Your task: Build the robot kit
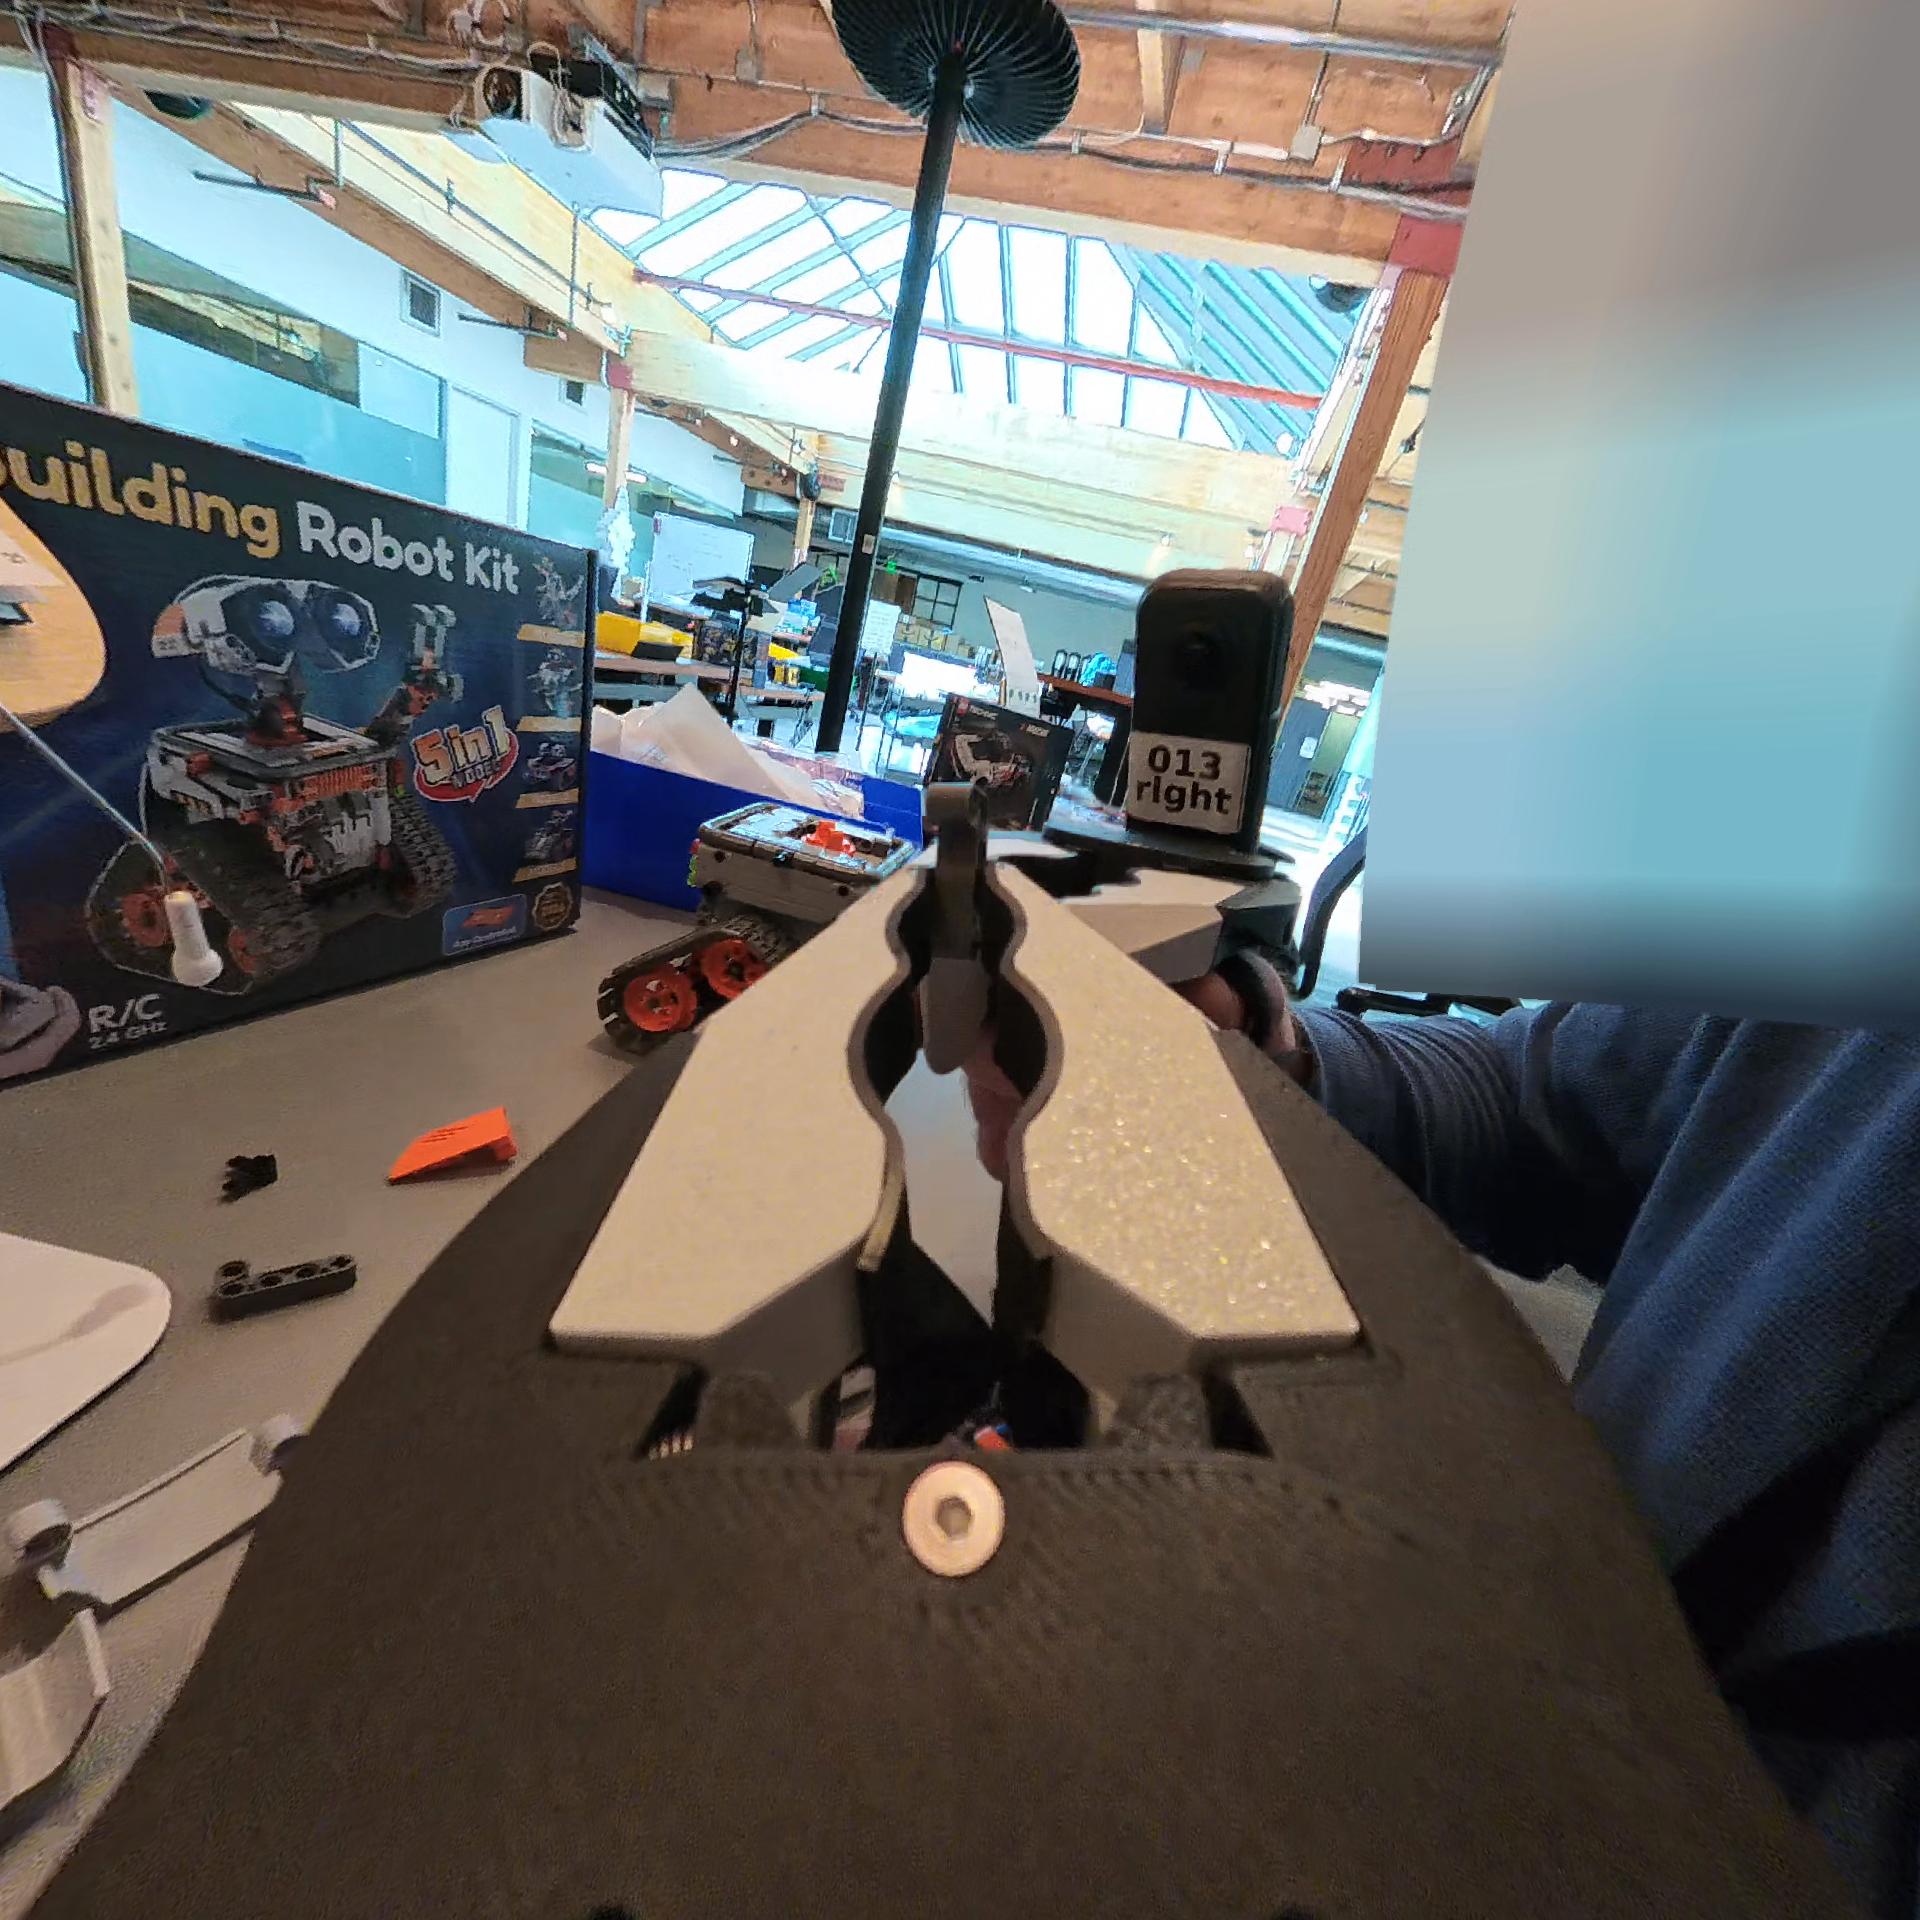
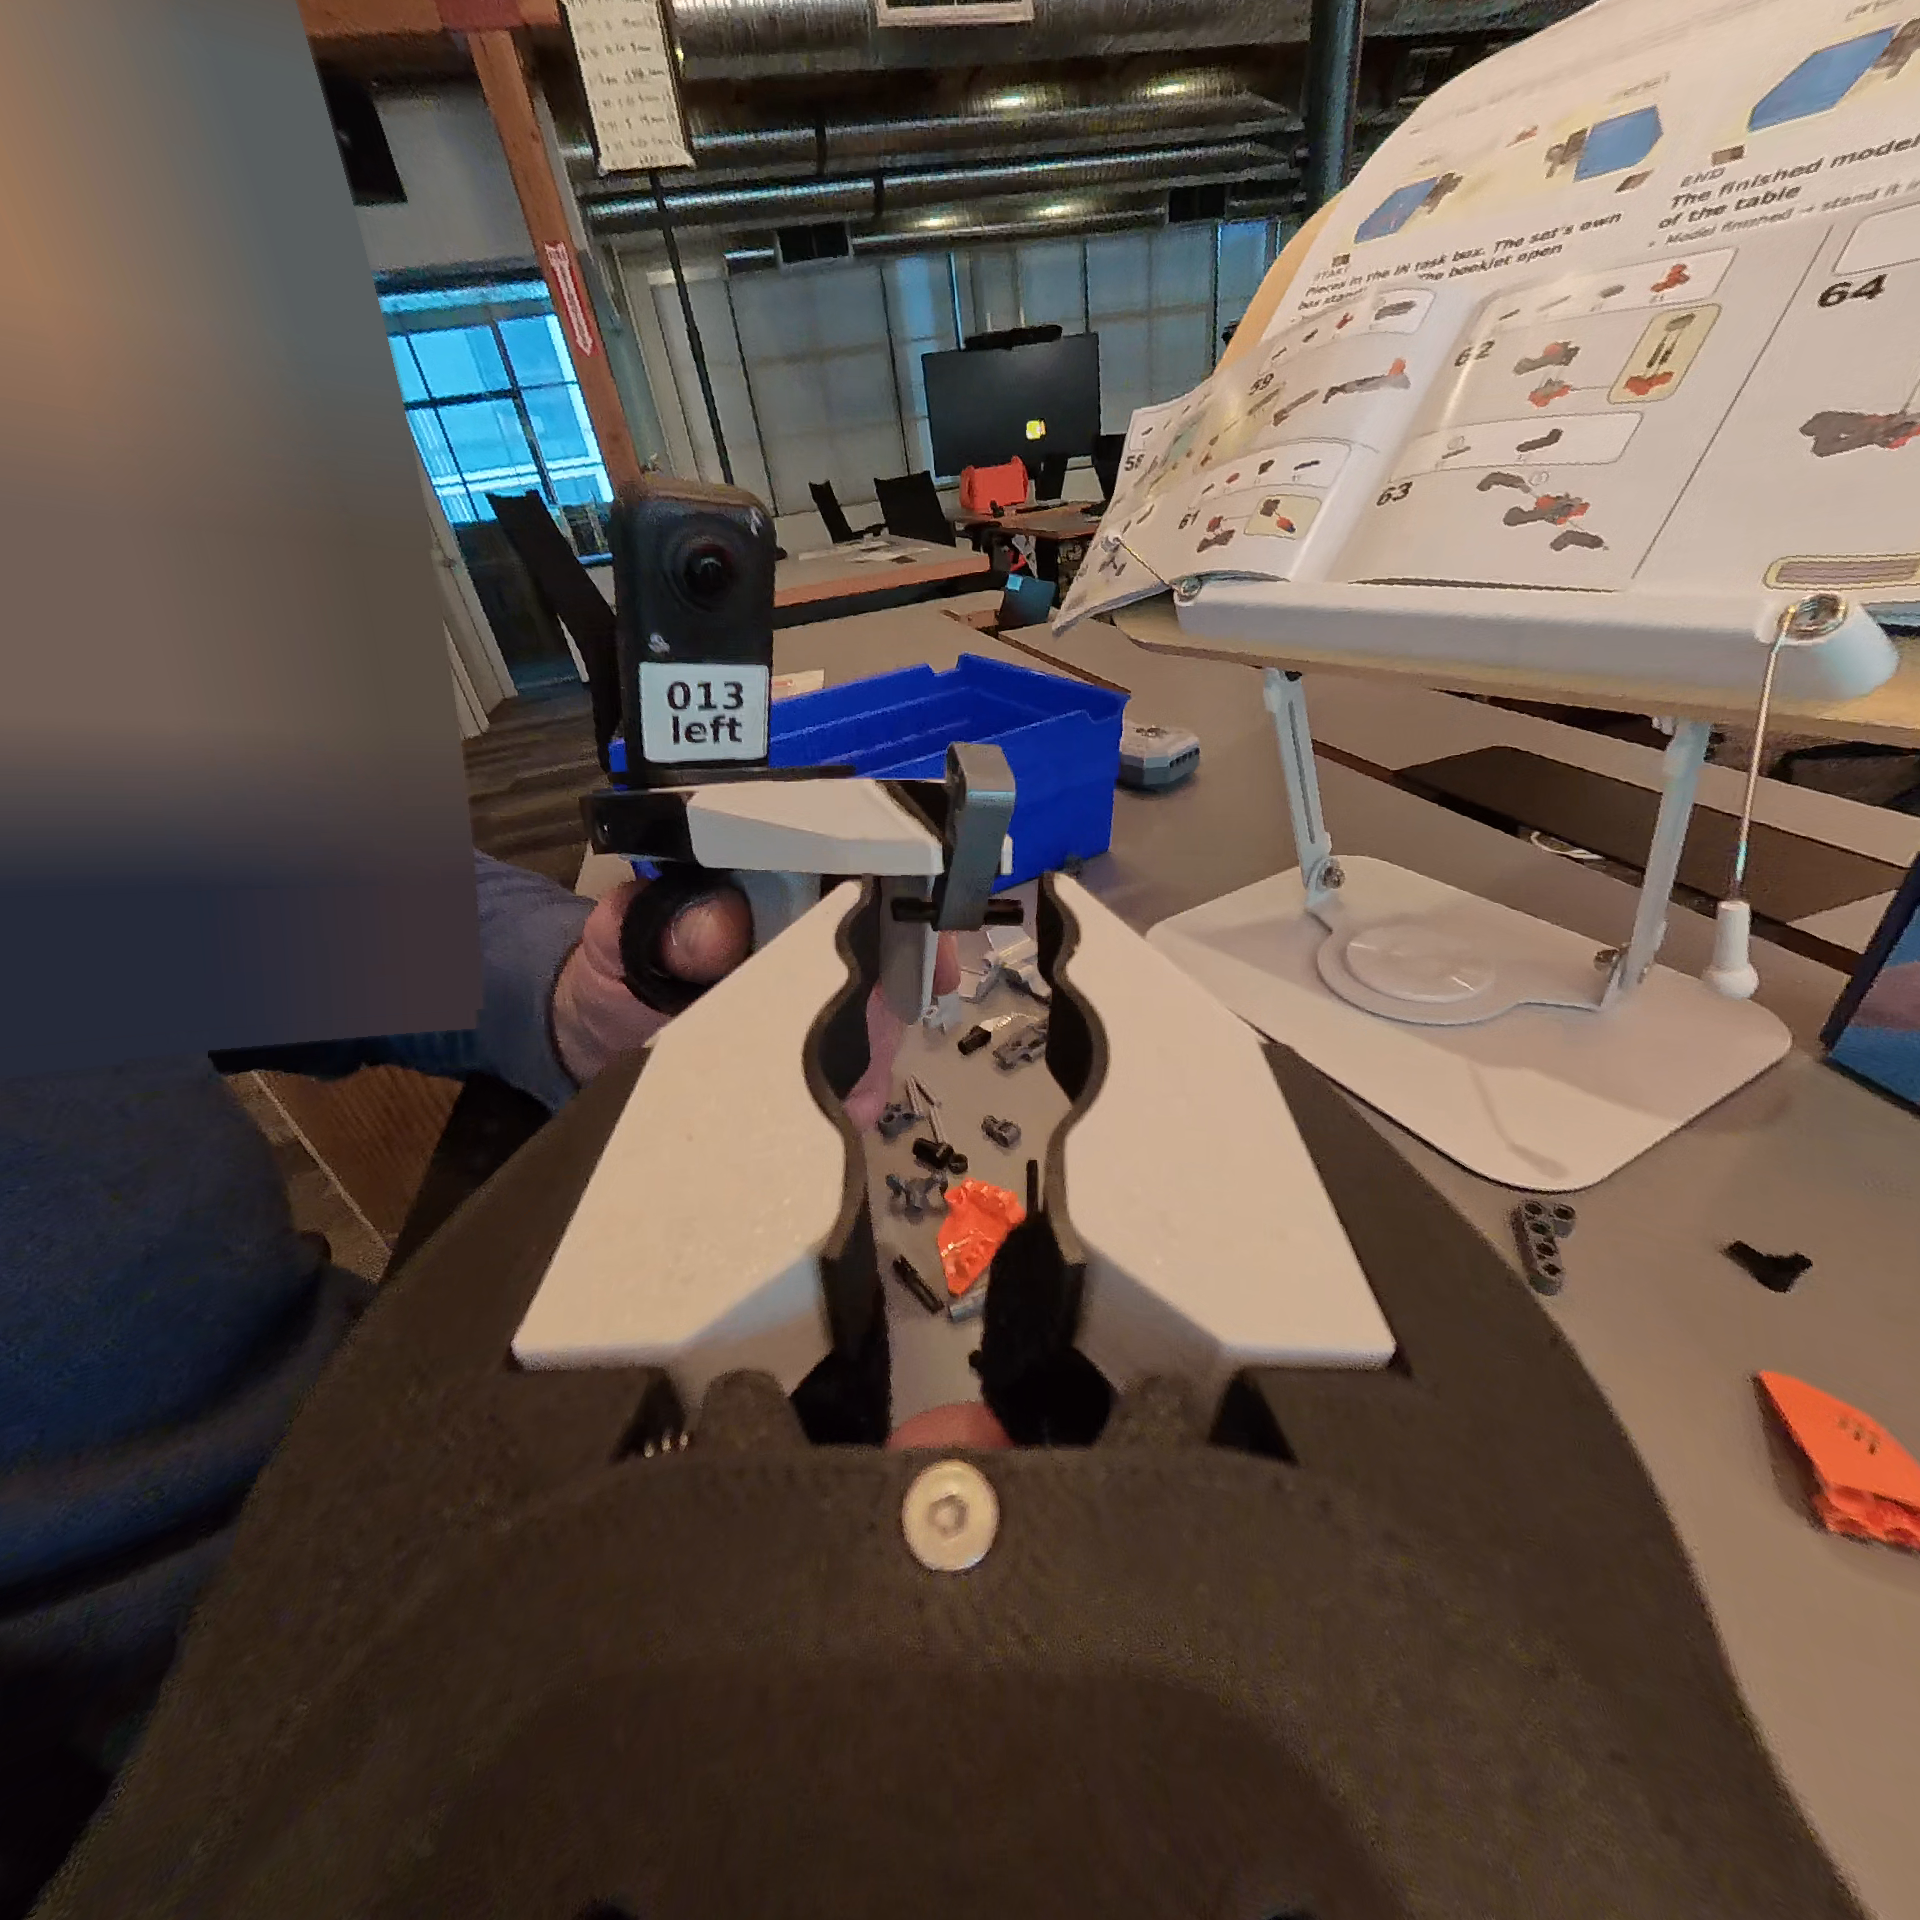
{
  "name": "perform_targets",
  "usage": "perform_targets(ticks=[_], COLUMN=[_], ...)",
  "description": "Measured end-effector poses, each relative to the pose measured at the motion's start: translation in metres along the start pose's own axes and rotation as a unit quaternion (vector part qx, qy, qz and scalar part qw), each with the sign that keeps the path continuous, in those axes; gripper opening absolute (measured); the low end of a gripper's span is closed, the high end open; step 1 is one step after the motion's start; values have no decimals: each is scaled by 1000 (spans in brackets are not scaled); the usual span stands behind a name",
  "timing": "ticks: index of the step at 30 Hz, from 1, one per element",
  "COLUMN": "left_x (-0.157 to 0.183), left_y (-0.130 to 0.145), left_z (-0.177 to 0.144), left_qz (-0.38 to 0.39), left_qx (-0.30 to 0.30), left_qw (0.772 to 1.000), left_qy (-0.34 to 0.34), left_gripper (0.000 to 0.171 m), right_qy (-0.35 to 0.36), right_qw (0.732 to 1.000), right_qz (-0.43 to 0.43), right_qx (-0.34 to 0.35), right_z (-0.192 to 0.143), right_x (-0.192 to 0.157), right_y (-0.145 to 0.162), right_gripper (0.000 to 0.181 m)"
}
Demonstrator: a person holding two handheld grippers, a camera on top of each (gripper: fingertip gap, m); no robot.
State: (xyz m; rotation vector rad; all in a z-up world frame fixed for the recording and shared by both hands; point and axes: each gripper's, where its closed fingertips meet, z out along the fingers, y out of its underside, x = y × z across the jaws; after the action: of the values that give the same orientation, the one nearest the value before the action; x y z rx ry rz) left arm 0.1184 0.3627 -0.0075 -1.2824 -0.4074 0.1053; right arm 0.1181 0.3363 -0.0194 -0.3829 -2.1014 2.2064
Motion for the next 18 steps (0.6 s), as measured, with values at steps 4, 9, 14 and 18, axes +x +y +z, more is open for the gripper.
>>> perform_targets(ticks=[4,9,14,18], left_x=[1,4,0,-14], left_y=[-4,-5,-2,8], left_z=[0,-1,-3,-10], left_qz=[-12,-28,-5,83], left_qx=[14,20,-5,-82], left_qw=[1000,999,1000,992], left_qy=[8,24,18,-40], left_gripper=[6,6,9,22], right_qy=[-6,-20,-5,10], right_qw=[1000,1000,999,993], right_qz=[23,17,-31,-76], right_qx=[13,14,-26,-86], right_z=[2,1,1,-3], right_x=[-2,-5,-1,8], right_y=[-3,-5,1,10], right_gripper=[23,22,22,22])
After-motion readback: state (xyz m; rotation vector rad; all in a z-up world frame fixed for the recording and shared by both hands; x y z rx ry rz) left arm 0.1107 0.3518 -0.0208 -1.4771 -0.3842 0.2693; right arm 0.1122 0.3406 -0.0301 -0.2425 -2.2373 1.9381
